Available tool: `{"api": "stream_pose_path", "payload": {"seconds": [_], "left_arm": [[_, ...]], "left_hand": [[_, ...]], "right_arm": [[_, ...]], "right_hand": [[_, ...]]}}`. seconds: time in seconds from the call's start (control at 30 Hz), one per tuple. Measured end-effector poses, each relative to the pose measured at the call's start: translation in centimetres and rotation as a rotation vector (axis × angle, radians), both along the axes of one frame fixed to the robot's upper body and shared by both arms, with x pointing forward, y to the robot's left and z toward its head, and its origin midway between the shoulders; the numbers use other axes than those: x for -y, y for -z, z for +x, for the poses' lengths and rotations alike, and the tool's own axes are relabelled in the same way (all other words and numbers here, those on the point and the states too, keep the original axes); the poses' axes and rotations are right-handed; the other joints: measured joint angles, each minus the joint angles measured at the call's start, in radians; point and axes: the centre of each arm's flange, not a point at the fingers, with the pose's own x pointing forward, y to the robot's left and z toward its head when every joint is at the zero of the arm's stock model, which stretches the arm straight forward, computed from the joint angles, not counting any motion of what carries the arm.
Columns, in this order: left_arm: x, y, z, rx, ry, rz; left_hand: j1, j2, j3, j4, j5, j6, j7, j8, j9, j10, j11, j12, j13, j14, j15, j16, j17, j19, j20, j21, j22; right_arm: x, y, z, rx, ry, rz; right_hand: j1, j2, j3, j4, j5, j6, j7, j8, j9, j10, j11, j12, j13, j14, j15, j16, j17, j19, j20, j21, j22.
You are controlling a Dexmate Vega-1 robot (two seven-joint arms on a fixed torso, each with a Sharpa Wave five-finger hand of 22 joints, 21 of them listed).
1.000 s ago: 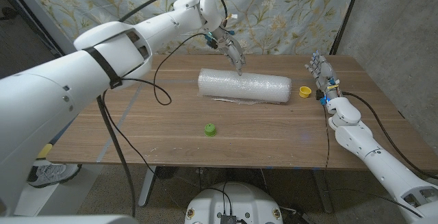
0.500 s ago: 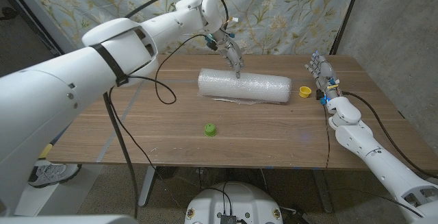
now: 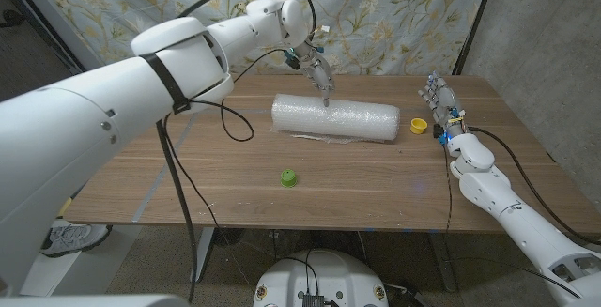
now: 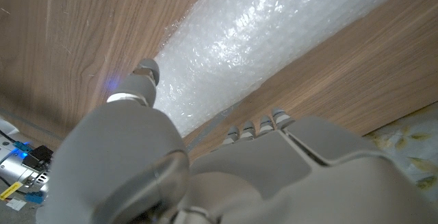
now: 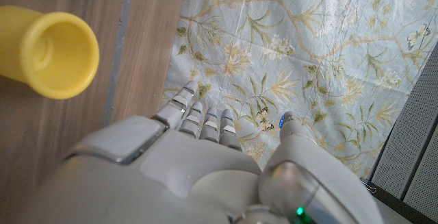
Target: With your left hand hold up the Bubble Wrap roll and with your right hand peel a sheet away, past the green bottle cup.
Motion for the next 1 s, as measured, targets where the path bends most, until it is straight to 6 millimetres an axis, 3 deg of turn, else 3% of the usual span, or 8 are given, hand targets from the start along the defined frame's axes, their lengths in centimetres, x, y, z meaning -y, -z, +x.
{"api": "stream_pose_path", "payload": {"seconds": [1.0], "left_arm": [[1.8, 0.8, 1.4, 0.121, -0.049, -0.046]], "left_hand": [[0.003, 0.003, -0.014, 0.006, 0.0, -0.004, -0.004, 0.0, 0.0, 0.0, 0.011, 0.005, 0.0, 0.0, 0.0, 0.0, 0.0, -0.018, 0.011, 0.0, 0.0]], "right_arm": [[0.8, -0.2, 0.1, -0.01, 0.018, 0.002]], "right_hand": [[-0.004, -0.004, 0.0, 0.0, 0.0, -0.011, 0.0, 0.0, 0.0, -0.011, 0.0, 0.0, 0.0, -0.016, 0.006, 0.0, 0.0, -0.014, 0.007, 0.0, 0.0]]}}
